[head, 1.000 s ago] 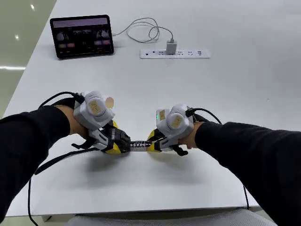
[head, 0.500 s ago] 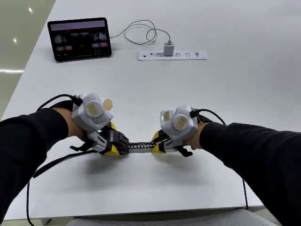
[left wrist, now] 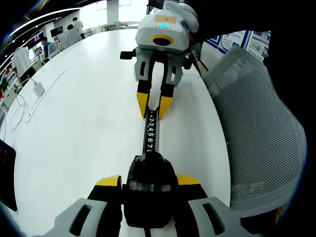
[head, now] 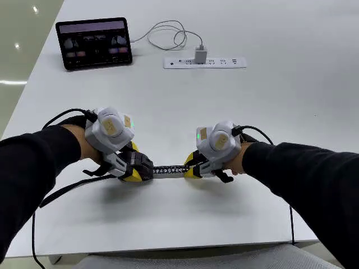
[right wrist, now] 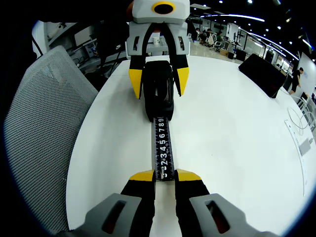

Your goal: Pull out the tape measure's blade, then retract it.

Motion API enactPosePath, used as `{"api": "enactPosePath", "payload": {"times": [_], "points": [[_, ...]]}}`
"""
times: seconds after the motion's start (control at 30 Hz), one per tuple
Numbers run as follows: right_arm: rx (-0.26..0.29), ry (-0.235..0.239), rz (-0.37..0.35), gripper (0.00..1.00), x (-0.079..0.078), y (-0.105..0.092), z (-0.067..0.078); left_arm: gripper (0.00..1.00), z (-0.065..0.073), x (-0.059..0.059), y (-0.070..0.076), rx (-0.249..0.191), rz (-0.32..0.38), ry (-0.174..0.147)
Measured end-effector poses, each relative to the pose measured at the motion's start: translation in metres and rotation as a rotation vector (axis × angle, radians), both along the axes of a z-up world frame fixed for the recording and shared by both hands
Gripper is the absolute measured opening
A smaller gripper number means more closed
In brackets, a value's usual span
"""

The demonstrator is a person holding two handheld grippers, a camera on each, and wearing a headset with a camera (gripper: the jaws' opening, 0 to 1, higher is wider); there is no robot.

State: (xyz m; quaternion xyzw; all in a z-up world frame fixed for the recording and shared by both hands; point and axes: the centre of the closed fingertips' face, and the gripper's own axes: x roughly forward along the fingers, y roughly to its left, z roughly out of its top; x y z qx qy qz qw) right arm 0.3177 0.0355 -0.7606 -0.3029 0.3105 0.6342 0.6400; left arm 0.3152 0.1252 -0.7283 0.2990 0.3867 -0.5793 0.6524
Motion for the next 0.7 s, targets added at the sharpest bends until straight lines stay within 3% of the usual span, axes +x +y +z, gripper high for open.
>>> {"api": "enactPosePath", "payload": {"times": [0.7], "points": [[-0.007,-0.002,-0.003,0.09,0.000,-0.011,0.001,0.36,0.001,-0.001,-0.001,0.000,-0.001,-0.006]]}}
